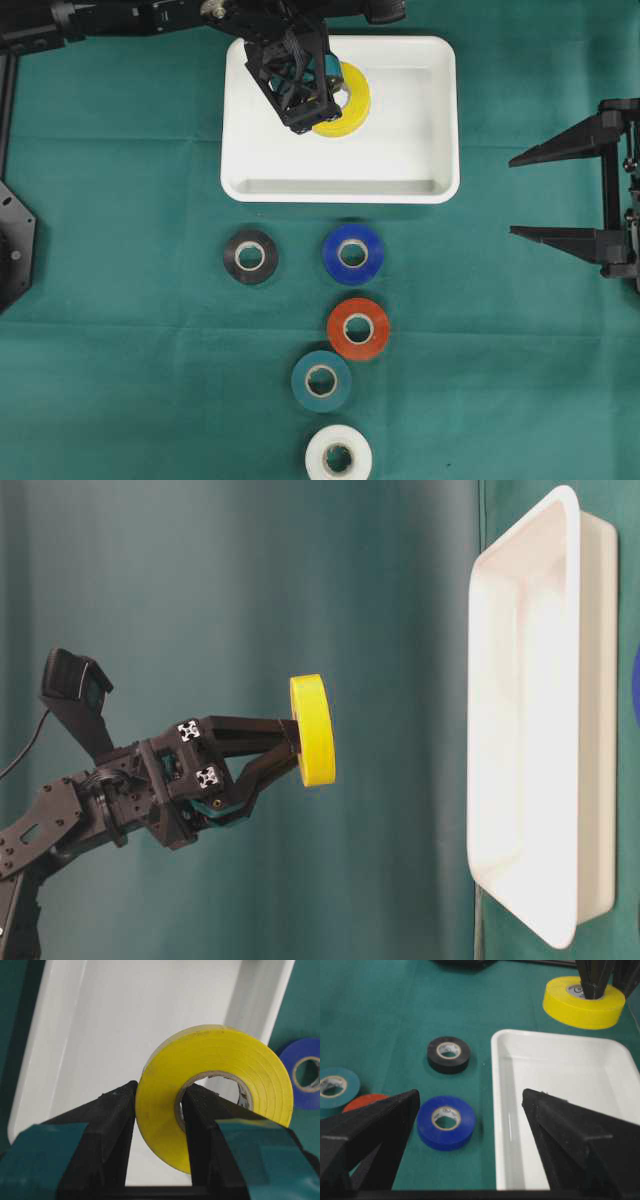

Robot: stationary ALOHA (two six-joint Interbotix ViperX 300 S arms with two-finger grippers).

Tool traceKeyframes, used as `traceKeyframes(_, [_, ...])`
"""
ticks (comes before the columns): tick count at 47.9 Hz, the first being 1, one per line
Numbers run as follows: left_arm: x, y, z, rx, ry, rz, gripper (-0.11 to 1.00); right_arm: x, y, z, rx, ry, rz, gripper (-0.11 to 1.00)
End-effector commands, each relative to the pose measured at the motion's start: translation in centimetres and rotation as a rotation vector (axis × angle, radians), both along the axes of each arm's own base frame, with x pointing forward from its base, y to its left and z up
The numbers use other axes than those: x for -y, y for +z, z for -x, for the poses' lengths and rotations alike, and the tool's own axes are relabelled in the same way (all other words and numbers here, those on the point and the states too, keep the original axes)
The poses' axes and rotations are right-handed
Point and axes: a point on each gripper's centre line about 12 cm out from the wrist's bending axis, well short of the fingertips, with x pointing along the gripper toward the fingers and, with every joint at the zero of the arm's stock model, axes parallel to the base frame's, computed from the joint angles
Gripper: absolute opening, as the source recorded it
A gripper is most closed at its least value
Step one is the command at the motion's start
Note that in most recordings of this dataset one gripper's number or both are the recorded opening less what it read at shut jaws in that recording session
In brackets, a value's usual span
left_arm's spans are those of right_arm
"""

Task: Pick up the tape from a random location and place it into the white case.
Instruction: 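Lower the yellow roll into the white tray and open the left gripper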

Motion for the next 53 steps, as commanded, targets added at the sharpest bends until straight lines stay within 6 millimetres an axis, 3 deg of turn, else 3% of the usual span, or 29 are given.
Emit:
traceKeyframes(1, [-0.1, 1.8, 0.0, 0.049, 0.0, -0.018, 0.23, 0.0, 1.0, -0.3, 0.024, 0.002, 0.003, 0.91])
traceKeyframes(14, [-0.2, 0.9, -0.3, 0.049, 0.0, -0.017, 0.23, 0.0, 0.9, -0.3, 0.021, 0.0, 0.003, 0.91])
traceKeyframes(42, [-2.9, -9.4, -0.7, 0.031, 0.049, -0.013, 0.23, 0.0, 0.6, -0.5, 0.007, 0.003, 0.005, 0.91])
traceKeyframes(53, [-3.1, -11.8, -1.2, 0.015, 0.032, -0.016, 0.23, 0.0, 0.6, -0.5, 0.006, 0.001, 0.005, 0.91])
